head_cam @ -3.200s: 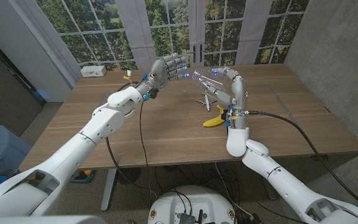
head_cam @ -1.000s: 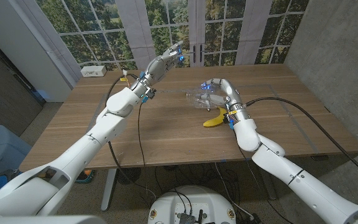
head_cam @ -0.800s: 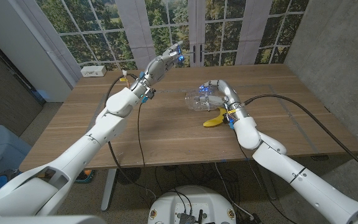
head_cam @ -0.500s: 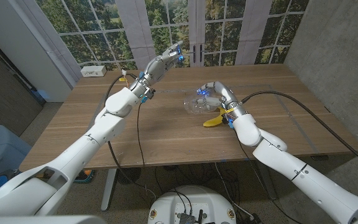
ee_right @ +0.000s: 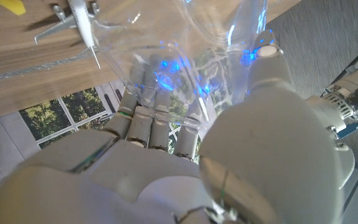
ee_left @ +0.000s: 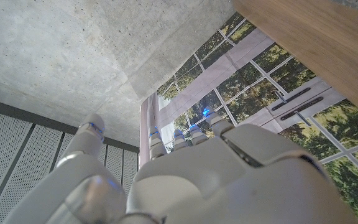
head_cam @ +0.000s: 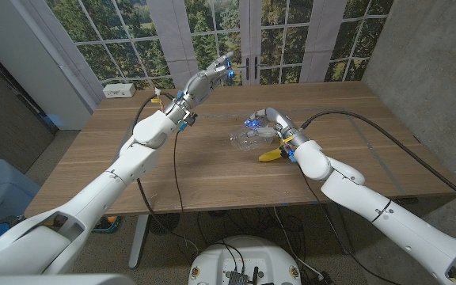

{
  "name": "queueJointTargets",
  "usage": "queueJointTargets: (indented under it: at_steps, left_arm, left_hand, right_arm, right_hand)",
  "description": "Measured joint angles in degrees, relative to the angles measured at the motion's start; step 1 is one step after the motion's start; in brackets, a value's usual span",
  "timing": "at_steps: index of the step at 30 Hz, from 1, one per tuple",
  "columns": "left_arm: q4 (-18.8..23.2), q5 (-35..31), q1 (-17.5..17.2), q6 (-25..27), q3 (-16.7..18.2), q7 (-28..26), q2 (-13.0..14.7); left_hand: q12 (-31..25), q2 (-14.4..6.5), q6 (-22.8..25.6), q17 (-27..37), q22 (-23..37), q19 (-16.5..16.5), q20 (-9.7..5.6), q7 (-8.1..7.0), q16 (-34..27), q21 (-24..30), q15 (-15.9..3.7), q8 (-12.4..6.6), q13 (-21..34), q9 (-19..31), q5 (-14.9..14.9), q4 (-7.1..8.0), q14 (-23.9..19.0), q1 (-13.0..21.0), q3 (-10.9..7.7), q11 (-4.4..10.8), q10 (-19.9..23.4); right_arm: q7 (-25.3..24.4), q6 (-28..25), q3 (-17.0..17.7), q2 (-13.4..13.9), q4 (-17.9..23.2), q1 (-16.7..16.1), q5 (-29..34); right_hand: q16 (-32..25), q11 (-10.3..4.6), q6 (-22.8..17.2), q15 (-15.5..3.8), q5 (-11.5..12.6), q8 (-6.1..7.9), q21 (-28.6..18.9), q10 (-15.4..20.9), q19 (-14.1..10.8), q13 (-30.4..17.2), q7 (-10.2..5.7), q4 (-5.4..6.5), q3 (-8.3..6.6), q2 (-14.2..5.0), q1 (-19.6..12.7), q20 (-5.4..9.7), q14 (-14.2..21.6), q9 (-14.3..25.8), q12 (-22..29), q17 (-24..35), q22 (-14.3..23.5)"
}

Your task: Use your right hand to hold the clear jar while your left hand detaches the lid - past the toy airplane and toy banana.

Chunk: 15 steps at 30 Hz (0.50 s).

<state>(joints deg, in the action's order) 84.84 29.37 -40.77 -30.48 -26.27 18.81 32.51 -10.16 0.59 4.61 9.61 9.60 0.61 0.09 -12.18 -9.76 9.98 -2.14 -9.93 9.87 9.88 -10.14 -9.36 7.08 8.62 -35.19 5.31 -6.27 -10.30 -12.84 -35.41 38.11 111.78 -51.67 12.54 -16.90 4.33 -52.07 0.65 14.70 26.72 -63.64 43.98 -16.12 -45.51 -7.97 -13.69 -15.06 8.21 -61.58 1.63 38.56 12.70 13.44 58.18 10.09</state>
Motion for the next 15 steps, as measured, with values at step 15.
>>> queueJointTargets:
  at_steps: [15]
  left_arm:
    - [-0.3,1.5,0.5,0.9,-0.1,1.4,0.0]
  left_hand:
    - [-0.2,0.0,0.0,0.0,0.0,0.0,0.00,0.00,0.0,0.0,0.19,0.00,0.0,0.0,0.0,0.00,0.2,0.0,0.00,-0.31,-0.3]
  right_arm:
    - [1.3,-5.8,-1.6,1.0,1.5,1.6,0.0]
  right_hand:
    - [6.3,-9.86,13.3,-3.34,-2.3,-6.44,6.1,-10.0,6.3,4.9,1.38,5.53,-5.01,-5.01,5.0,-5.93,-9.6,-0.5,-4.2,-6.3,-0.2]
